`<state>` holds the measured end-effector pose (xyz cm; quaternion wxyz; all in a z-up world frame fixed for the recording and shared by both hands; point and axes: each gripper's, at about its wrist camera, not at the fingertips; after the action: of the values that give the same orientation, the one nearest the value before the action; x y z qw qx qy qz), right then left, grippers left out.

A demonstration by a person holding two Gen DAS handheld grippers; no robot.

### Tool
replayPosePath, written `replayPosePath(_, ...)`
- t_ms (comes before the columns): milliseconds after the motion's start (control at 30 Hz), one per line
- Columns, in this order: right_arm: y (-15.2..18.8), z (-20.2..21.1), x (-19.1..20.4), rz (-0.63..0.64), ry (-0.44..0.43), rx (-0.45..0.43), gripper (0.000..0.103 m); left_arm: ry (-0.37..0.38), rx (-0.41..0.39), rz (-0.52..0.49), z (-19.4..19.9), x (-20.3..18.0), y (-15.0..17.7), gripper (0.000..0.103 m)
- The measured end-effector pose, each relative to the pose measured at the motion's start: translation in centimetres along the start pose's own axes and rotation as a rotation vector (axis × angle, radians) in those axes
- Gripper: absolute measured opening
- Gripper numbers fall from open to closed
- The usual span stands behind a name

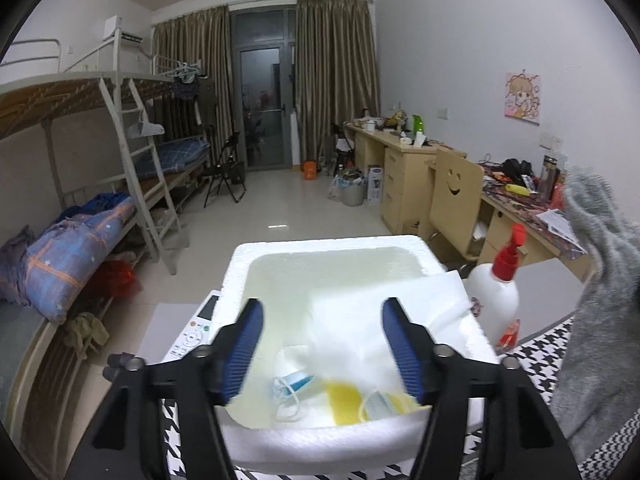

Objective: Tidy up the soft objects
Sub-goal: 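Open the left gripper to drop the white cloth into the foam box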

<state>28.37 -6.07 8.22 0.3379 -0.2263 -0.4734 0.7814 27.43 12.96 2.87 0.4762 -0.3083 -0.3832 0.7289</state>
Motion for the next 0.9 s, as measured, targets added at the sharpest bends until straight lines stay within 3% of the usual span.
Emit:
replayPosePath(33,0.0,0.0,0.0,-0.001,0.002,0.000,0.009,-0.008,0.006,0.001,-0.1,0.1,0.0,0.078)
replayPosePath(167,-0.4,-0.3,-0.1,-0.006,0.012,-0.001,0.009,-0.023,0.004,-0.005,-0.1,0.3,0.0,0.087)
replayPosePath(233,-0.6,-0.3,-0.1,-0.011,0.012,-0.004,0.009,-0.036,-0.009,-0.003,0.1,0.5,-0.1,0.097)
replayPosePath(467,-1.7,-0.7,0.7,0.003,0.011,-0.006,0.009,-0.049,-0.045,0.011,1.7,1.2,-0.4,0.102)
replayPosePath(900,-3.6,-2.4,1.3,0.010,0.017,-0.020,0.009,-0.097,-0.078,0.026,3.3,3.2,-0.2,0.102)
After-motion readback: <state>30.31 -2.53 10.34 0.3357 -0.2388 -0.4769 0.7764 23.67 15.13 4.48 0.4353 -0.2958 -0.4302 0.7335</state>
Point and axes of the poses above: each gripper's, at about its wrist camera, not at the fingertips, and z roughly against the way its jaws point, x to its left, y to its underside, and after that the axes turned 7 degrees about z, right-handed
